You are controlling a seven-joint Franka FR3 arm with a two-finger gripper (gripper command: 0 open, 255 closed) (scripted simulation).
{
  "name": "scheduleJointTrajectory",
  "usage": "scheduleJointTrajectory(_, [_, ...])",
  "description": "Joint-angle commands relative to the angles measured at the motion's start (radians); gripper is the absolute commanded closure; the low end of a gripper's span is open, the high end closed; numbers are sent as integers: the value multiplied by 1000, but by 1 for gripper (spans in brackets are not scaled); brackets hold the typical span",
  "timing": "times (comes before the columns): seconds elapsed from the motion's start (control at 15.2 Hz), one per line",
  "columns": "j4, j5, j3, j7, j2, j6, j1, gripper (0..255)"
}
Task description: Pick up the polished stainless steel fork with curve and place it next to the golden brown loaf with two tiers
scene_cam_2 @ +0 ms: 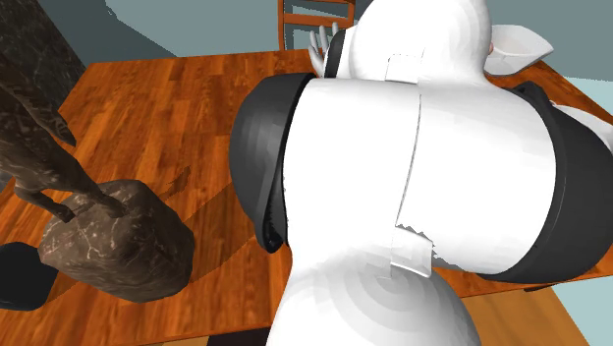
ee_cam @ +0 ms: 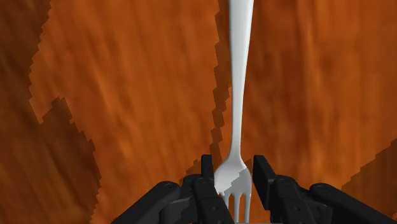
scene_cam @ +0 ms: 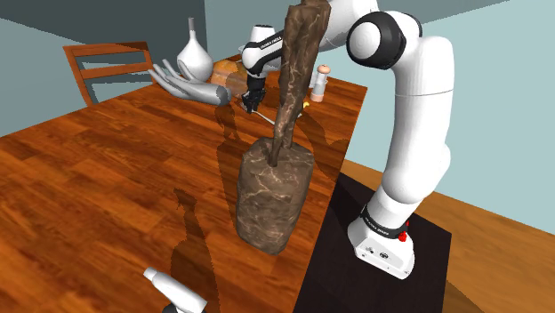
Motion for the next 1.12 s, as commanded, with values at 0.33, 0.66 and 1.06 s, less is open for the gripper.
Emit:
scheduleJointTrajectory(0.33, [0,0,0,0,0,0,0,0])
scheduleJointTrajectory(0.66, [18,-2,-1,1,-34,-52,0,0])
scheduleJointTrajectory(1.06, [39,-3,-2,2,-62,-100,-1,0])
